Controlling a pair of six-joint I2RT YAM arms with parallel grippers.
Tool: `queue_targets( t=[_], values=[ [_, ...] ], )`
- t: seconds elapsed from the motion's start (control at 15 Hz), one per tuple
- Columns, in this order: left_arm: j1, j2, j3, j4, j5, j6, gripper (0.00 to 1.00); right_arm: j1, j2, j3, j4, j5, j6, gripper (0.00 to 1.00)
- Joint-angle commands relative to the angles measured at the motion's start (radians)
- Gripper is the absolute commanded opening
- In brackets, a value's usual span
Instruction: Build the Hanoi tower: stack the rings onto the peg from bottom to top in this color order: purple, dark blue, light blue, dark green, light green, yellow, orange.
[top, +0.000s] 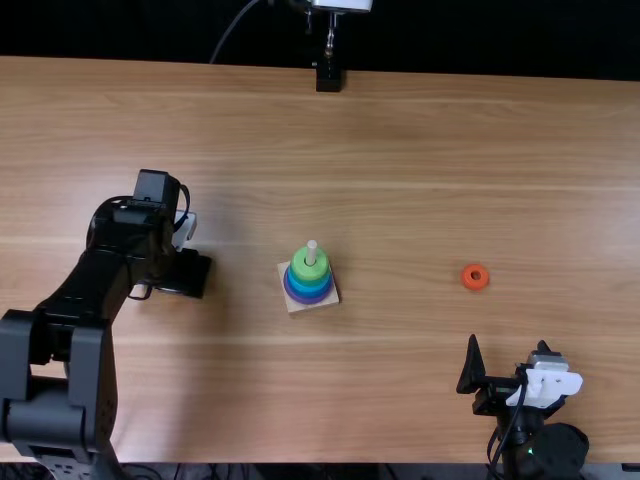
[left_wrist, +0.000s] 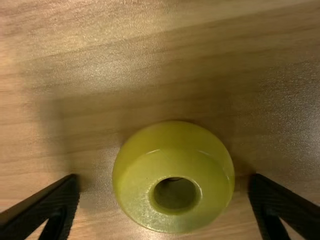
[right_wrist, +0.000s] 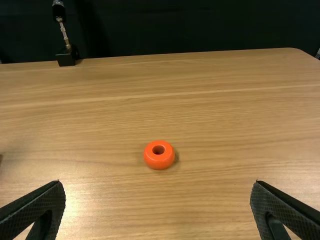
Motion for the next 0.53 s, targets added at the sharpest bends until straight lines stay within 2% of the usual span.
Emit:
queue_targets(
  t=[0.0,0.13,0.27,0.47],
  values=[
    [-0.008,0.016,-0.047,-0.002,0.029,0.005,0.43,-0.002,-0.012,-0.079,-0.031,-0.005,-0.006,1.00],
    [-0.009,0.014,-0.048,0.037,0.027,0.002,0.00,-0.002,-0.012,-0.079,-0.031,-0.005,-0.006,1.00],
    [-0.011,0.010,-0.065,0.086,0.029,0.002,0.00,-0.002,-0.012,-0.079,-0.031,-0.005,-0.006,1.00],
    [-0.011,-0.052,-0.048,0.070,0.031,-0.004,0.00,-0.002,-0.012,-0.079,-0.031,-0.005,-0.006,1.00]
  ],
)
